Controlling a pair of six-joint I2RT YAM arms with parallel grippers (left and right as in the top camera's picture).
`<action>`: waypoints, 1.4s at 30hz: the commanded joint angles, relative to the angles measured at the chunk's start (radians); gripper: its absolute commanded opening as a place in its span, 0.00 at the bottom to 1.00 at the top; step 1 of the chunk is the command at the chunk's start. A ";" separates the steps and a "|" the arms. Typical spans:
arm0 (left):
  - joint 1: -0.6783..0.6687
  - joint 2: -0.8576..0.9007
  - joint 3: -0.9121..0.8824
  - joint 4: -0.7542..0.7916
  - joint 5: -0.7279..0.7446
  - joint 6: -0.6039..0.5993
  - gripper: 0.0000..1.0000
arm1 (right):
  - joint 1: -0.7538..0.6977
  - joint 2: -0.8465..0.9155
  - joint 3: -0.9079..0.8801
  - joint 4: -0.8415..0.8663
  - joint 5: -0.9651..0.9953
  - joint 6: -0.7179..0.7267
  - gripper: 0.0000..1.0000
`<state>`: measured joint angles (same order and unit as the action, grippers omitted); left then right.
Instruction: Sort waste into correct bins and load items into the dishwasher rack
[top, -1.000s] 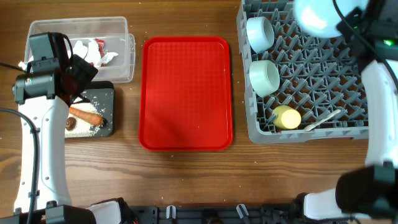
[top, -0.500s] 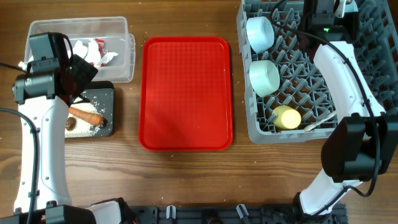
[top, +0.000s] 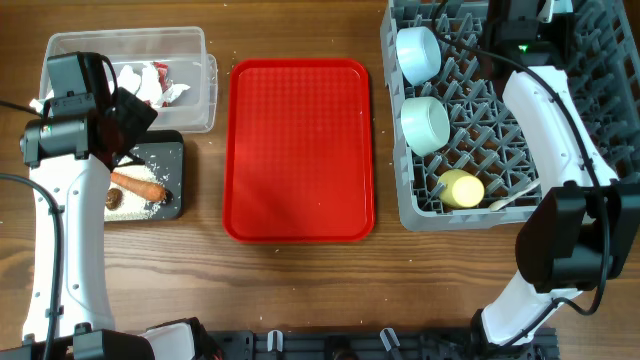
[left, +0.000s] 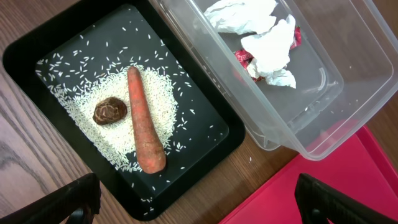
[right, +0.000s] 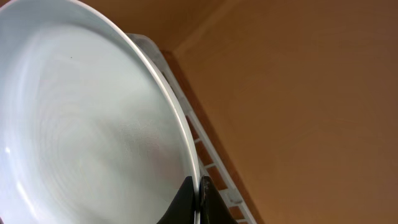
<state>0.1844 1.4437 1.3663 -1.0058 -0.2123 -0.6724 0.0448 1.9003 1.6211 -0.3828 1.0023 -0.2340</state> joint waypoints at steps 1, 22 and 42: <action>0.003 0.006 0.008 0.000 -0.010 -0.017 1.00 | 0.038 0.020 0.007 0.026 -0.043 -0.002 0.04; 0.003 0.006 0.008 0.000 -0.010 -0.017 1.00 | -0.010 0.027 0.006 -0.055 -0.327 0.076 0.52; 0.003 0.006 0.008 0.000 -0.010 -0.017 1.00 | 0.460 -0.563 0.008 -0.639 -1.121 0.132 1.00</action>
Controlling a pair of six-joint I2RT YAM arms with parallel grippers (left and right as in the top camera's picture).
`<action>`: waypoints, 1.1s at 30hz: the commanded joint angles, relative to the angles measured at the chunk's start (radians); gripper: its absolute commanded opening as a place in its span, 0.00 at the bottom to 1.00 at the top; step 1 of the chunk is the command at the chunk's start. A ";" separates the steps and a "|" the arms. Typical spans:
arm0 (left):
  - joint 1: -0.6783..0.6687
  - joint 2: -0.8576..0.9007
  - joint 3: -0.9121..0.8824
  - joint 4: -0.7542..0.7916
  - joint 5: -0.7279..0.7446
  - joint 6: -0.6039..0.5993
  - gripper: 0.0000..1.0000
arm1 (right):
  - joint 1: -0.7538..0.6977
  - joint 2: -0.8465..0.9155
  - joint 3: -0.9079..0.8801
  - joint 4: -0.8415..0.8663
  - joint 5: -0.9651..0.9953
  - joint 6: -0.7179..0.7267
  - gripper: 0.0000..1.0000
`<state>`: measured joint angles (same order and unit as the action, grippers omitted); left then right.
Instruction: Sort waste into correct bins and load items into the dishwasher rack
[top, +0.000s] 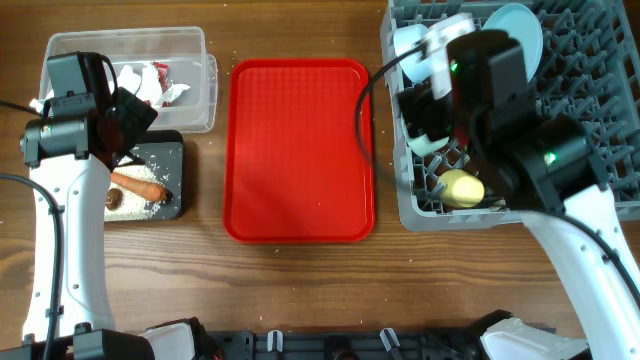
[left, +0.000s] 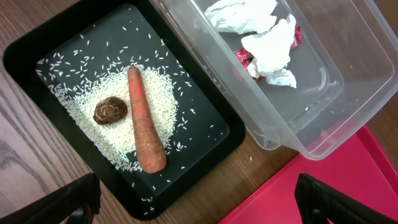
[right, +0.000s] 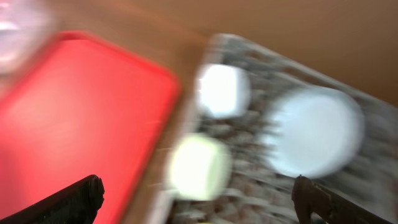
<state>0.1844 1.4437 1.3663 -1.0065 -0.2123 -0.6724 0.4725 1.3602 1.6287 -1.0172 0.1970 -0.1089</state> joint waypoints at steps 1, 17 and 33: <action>0.003 0.006 0.008 0.001 -0.010 -0.017 1.00 | 0.039 -0.020 0.000 -0.013 -0.380 0.005 1.00; 0.003 0.006 0.008 0.001 -0.010 -0.017 1.00 | 0.039 -0.035 -0.008 0.090 -0.252 0.085 1.00; 0.003 0.006 0.008 0.001 -0.010 -0.017 1.00 | -0.147 -0.934 -1.176 0.877 -0.239 0.100 1.00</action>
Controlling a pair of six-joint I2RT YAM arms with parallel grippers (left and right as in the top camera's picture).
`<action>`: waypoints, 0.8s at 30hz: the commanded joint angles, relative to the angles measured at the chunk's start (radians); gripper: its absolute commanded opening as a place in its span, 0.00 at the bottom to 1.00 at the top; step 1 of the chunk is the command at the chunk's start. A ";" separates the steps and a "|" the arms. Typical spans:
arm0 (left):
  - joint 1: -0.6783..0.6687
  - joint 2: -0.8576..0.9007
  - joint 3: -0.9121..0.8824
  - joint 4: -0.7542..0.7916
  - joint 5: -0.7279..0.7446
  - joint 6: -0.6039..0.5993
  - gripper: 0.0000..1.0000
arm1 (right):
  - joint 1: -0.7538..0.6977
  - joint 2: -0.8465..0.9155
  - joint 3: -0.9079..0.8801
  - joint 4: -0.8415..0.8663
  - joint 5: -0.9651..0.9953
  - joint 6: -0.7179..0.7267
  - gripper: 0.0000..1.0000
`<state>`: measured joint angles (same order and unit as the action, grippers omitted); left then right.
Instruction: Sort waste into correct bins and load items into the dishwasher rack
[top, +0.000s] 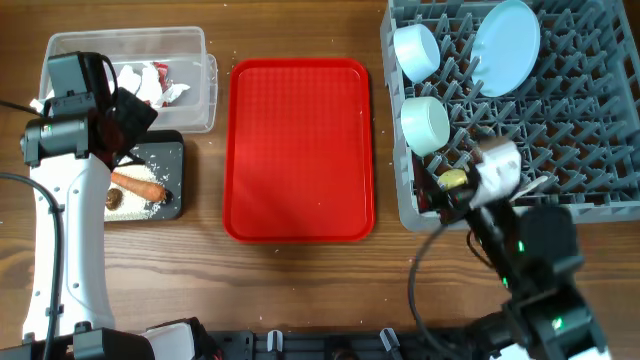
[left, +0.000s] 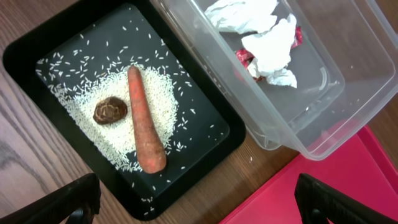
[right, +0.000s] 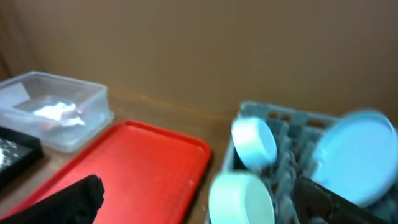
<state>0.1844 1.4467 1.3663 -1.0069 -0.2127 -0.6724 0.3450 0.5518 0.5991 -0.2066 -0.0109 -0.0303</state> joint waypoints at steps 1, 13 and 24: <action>0.003 0.003 0.008 0.001 -0.009 -0.017 1.00 | -0.026 -0.204 -0.227 0.109 -0.031 0.024 1.00; 0.003 0.003 0.008 0.001 -0.009 -0.017 1.00 | -0.031 -0.549 -0.594 0.215 -0.095 0.040 1.00; 0.003 0.003 0.008 0.001 -0.009 -0.017 1.00 | -0.031 -0.541 -0.594 0.214 -0.095 0.040 1.00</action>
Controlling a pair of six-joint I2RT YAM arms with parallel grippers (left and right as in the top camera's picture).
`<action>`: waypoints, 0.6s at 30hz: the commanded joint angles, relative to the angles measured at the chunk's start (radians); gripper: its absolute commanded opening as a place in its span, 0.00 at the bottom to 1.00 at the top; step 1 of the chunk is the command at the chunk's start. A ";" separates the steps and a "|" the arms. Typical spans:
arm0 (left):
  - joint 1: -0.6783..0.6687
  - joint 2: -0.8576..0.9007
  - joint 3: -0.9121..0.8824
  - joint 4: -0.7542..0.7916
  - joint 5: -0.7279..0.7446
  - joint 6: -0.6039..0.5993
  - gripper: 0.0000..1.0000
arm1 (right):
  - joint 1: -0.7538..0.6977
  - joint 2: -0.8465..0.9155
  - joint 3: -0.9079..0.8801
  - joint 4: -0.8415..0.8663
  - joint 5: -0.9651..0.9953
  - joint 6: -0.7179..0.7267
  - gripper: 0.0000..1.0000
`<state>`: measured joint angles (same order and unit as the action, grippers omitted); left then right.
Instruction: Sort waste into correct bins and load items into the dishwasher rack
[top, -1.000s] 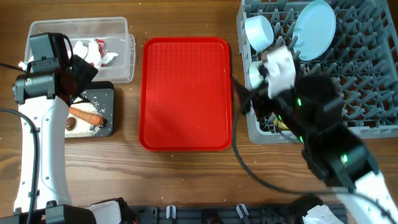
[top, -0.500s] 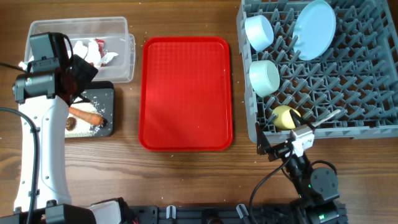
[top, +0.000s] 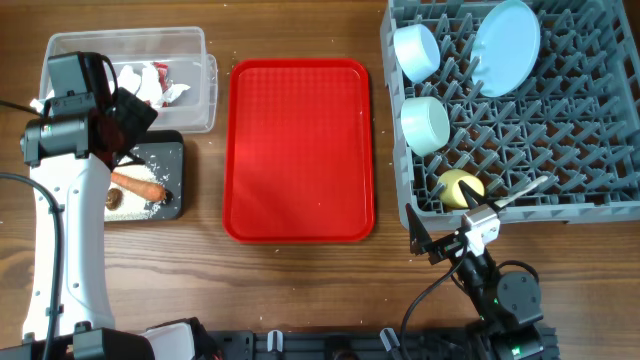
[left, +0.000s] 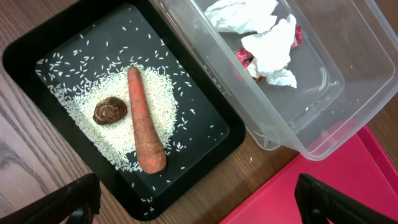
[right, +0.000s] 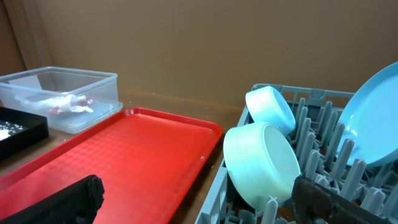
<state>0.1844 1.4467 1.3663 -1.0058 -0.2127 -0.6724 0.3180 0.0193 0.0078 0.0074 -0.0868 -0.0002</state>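
The red tray (top: 300, 150) lies bare in the middle. A black tray (left: 37, 57) holds rice, a carrot (left: 144, 121) and a brown mushroom (left: 110, 110). The clear bin (left: 348, 93) holds crumpled white paper (left: 267, 40) and a red wrapper (left: 244, 57). In the grey rack (top: 400, 212) stand two pale bowls (top: 418, 50) (top: 425, 123), a light blue plate (top: 505, 35) and a yellow cup (top: 458, 186). My left gripper (left: 199, 202) hangs open above the black tray and bin. My right gripper (right: 199, 202) is open and empty, low at the table's front, facing the tray and rack.
A pale utensil (top: 520, 190) lies in the rack's front row. A few rice grains lie on the wood between the bin and the red tray. A black rail runs along the table's front edge (top: 330, 345).
My right arm has drawn back from the rack's front edge to the table's front edge and sits lower. The left arm and all objects are unchanged.
My right gripper first held the plate's rim at the back of the rack. Then the plate stood in the rack and the gripper was open over the rack's left side. After that the arm was at the rack's front, and now at the table's front.
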 joint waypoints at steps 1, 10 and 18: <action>0.003 0.003 0.008 0.000 -0.009 -0.017 1.00 | -0.004 -0.008 -0.003 0.000 -0.019 0.010 1.00; -0.120 -0.241 -0.068 0.059 -0.048 -0.016 1.00 | -0.004 -0.008 -0.003 0.000 -0.019 0.010 1.00; -0.193 -0.962 -0.825 0.685 0.030 0.124 1.00 | -0.004 -0.008 -0.003 0.000 -0.019 0.010 1.00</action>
<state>-0.0044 0.6720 0.7204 -0.4202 -0.2379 -0.6559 0.3176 0.0193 0.0071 0.0051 -0.0898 -0.0002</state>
